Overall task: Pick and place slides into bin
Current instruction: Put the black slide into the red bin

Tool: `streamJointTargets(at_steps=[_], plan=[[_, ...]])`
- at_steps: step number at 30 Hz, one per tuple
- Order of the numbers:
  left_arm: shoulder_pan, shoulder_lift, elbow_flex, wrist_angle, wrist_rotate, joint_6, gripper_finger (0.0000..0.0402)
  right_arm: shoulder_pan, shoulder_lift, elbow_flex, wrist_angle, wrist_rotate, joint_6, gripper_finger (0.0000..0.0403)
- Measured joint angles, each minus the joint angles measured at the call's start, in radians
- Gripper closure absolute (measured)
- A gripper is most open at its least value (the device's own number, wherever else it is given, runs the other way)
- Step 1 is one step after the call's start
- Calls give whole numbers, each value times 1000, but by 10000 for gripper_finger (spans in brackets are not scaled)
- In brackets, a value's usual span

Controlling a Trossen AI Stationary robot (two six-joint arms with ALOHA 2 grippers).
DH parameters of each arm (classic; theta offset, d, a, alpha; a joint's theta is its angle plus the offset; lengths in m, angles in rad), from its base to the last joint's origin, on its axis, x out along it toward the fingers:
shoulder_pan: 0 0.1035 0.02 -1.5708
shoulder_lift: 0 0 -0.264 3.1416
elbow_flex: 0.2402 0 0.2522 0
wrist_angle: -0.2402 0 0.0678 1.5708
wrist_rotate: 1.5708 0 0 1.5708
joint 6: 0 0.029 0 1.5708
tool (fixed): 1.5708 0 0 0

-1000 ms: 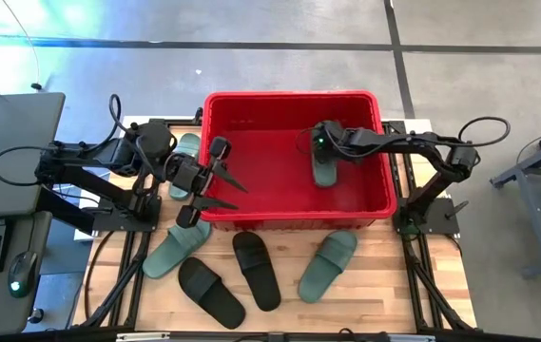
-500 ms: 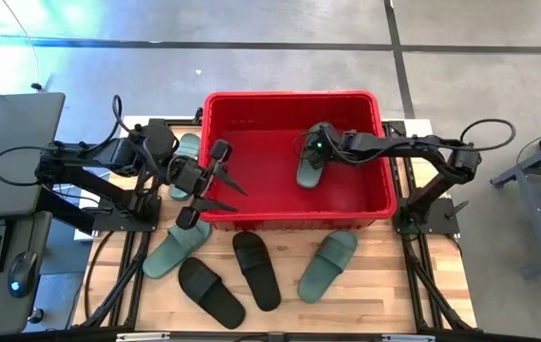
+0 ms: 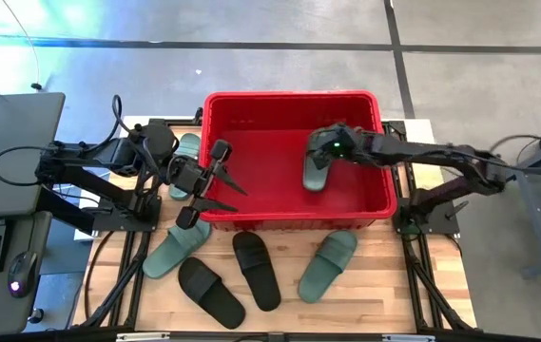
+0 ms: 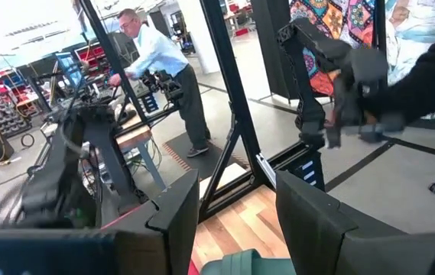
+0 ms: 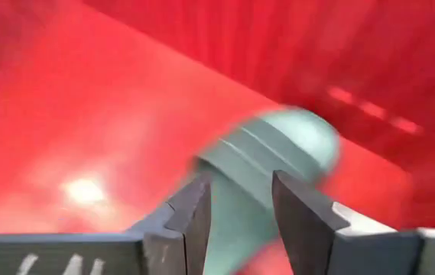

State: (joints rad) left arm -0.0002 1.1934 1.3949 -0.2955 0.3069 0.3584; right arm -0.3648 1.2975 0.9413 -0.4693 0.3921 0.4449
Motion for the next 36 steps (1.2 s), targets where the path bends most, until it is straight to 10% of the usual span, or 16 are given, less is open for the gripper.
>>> streamJointTargets(at_steps=[13, 23, 36], plan=[[0, 0, 0, 0, 0, 3, 245, 263, -409, 1, 433, -631, -34, 274], [0, 0, 0, 0, 0, 3, 245, 538, -421, 1, 576, -306, -163, 275], [-33, 0, 0, -225, 165, -12, 245, 757, -286, 1, 547, -420, -17, 275]])
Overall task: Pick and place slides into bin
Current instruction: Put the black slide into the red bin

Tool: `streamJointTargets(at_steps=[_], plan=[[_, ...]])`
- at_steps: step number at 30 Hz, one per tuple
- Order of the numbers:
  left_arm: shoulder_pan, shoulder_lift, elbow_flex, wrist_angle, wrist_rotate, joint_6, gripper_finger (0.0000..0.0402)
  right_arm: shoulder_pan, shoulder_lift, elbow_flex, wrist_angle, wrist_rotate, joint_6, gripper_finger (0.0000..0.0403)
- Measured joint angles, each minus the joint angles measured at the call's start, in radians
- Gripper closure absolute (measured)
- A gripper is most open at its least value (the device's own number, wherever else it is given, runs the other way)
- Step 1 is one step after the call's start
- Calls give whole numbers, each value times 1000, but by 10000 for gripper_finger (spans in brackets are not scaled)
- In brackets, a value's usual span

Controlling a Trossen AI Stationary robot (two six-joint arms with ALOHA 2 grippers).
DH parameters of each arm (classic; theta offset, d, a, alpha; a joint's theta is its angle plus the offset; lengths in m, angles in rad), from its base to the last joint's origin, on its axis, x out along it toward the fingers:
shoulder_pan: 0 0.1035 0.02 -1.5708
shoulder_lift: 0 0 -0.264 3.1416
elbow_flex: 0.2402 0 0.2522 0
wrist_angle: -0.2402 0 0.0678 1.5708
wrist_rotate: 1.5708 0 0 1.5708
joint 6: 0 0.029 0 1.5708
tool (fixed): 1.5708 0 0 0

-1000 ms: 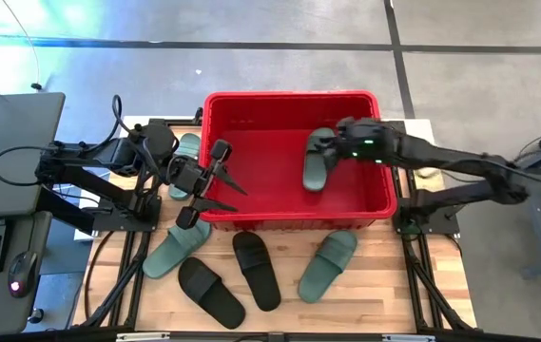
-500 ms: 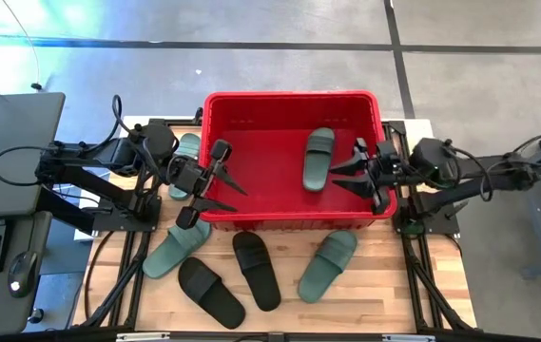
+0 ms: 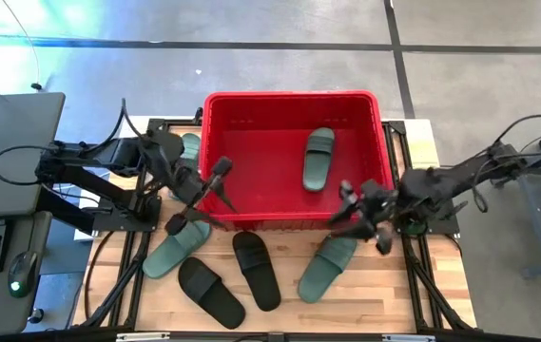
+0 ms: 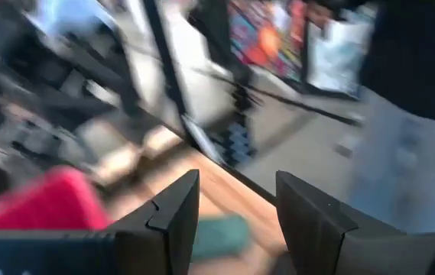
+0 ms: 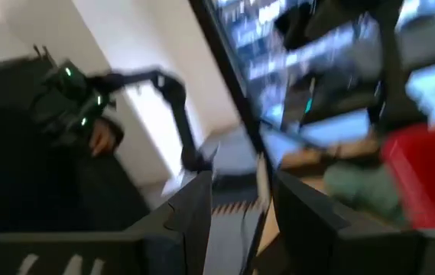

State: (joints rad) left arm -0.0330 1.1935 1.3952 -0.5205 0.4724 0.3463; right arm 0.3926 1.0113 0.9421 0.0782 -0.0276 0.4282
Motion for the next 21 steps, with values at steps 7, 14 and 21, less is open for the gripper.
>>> streamJointTargets(at_steps=[7, 14, 21], plan=[[-190, 5, 0, -465, -64, -186, 245, 20, 98, -1, -37, -12, 64, 275], [-398, 72, -1, -708, -356, -591, 245, -16, 136, -1, -37, 6, 68, 275], [-537, 237, -2, -699, -471, -992, 245, -46, 140, -1, -37, 5, 69, 275]])
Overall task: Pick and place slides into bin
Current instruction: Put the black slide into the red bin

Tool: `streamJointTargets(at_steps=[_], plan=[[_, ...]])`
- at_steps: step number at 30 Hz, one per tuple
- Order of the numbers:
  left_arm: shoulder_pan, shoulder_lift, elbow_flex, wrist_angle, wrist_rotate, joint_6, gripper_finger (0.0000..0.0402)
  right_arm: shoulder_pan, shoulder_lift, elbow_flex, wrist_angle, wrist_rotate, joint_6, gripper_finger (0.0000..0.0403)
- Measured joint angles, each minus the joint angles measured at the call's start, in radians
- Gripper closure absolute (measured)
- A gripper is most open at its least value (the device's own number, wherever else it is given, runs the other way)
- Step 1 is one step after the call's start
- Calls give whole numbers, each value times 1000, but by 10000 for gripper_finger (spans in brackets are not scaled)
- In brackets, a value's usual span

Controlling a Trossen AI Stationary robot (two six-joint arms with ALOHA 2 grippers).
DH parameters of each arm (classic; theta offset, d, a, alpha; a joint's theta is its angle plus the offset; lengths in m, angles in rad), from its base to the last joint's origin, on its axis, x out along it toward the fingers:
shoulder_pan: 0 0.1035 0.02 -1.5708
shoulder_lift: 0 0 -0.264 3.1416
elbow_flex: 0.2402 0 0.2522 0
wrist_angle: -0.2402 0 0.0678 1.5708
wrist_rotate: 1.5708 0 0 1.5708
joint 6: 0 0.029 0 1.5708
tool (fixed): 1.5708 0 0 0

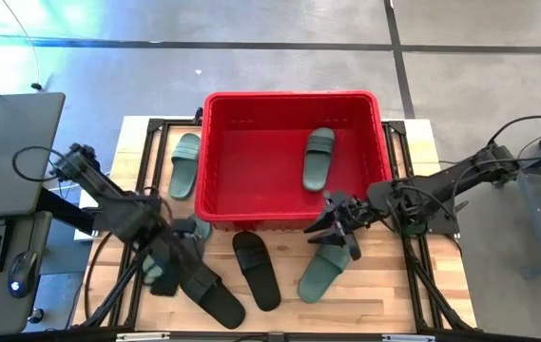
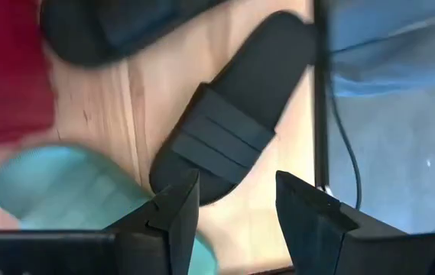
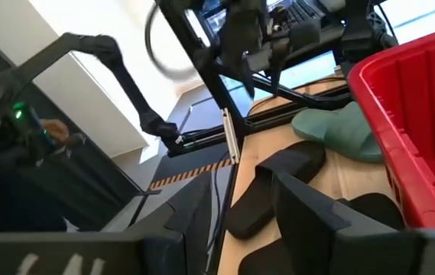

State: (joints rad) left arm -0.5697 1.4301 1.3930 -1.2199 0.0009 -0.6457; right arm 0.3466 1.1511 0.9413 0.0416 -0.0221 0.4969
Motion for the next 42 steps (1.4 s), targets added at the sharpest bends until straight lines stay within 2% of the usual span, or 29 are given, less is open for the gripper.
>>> streamJointTargets(at_steps=[4, 10, 12, 15, 19, 21, 26, 30, 36, 42], plan=[[-29, 126, 0, 41, 2, -89, 245, -1, 0, 0, 0, -1, -36, 275], [-26, 324, -1, 282, 57, -113, 245, -1, 0, 0, -1, -50, -75, 275], [-26, 387, 0, 308, 69, -146, 245, -1, 0, 0, -11, -66, -91, 275], [-25, 466, 2, 270, 150, -202, 245, -1, 0, 0, -30, -118, -116, 275], [-26, 521, 4, 196, 334, -246, 245, -1, 0, 0, -49, -165, -141, 275], [-28, 524, 2, 171, 366, -263, 245, -1, 0, 0, -61, -165, -143, 275], [-26, 501, 6, 122, 378, -314, 245, -1, 0, 0, -70, -164, -140, 275], [-31, 500, 75, 15, 380, -329, 245, -1, 0, 0, -80, -162, -140, 275], [-47, 499, 139, -91, 183, -355, 245, -1, 0, 0, -86, -144, -150, 275], [-49, 533, 119, -88, 176, -353, 245, -1, 0, 0, -91, -144, -151, 275]])
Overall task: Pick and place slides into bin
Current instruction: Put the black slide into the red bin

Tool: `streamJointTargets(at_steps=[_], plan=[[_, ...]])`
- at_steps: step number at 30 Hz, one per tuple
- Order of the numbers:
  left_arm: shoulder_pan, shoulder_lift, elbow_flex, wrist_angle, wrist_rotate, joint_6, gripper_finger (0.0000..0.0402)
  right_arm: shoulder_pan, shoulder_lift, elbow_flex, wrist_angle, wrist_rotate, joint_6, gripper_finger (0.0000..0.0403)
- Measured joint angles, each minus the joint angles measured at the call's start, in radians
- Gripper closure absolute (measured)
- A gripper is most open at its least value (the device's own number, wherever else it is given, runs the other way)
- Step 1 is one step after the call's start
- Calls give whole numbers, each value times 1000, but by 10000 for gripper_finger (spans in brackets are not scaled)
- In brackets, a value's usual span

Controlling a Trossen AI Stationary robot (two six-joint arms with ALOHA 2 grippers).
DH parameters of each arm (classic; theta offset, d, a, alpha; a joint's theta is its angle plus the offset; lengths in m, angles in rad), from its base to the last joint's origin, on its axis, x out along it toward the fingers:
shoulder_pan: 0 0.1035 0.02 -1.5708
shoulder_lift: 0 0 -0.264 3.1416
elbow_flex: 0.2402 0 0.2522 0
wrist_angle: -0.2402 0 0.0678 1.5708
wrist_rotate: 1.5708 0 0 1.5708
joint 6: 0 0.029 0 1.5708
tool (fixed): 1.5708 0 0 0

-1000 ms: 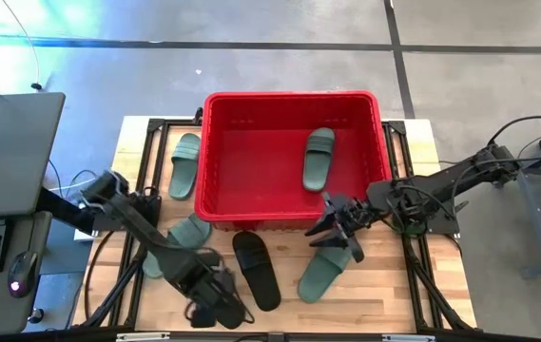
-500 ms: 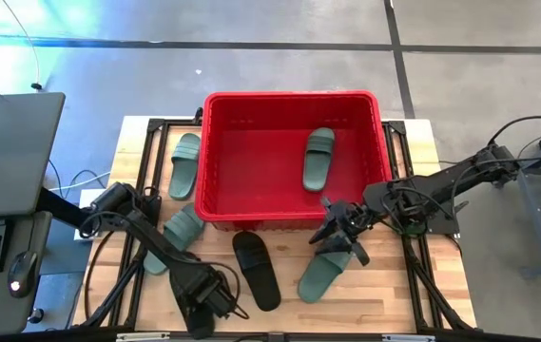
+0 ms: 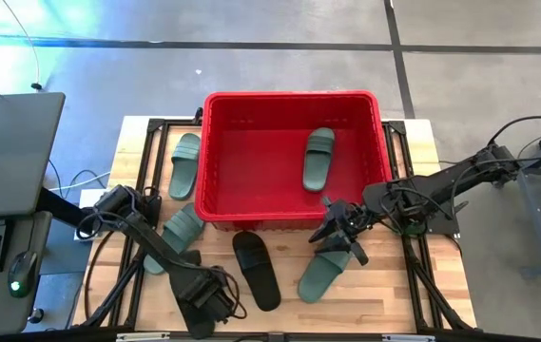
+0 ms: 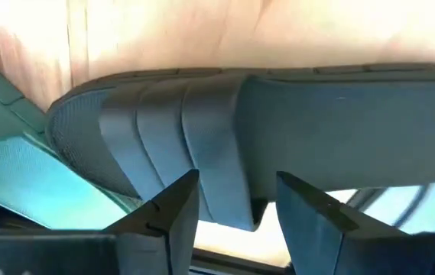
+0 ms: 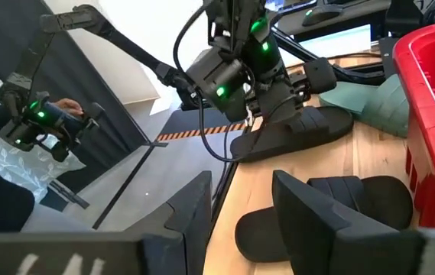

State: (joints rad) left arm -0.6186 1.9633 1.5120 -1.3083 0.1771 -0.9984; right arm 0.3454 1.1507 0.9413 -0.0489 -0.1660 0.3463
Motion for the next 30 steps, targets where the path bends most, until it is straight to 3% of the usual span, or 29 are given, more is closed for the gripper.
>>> streamJointTargets(at_steps=[16, 19, 24, 30], plan=[[2, 73, 1, -28, 1, -6, 250, 0, 0, 0, -16, 52, 0, 275], [2, 73, 0, -63, 7, -4, 280, 0, 0, 0, -17, 53, 0, 275], [2, 73, 1, -110, -5, 4, 385, 0, 0, 0, -16, 52, 0, 275], [4, 74, 8, -112, 62, 41, 397, 0, 0, 0, -16, 52, 0, 275]])
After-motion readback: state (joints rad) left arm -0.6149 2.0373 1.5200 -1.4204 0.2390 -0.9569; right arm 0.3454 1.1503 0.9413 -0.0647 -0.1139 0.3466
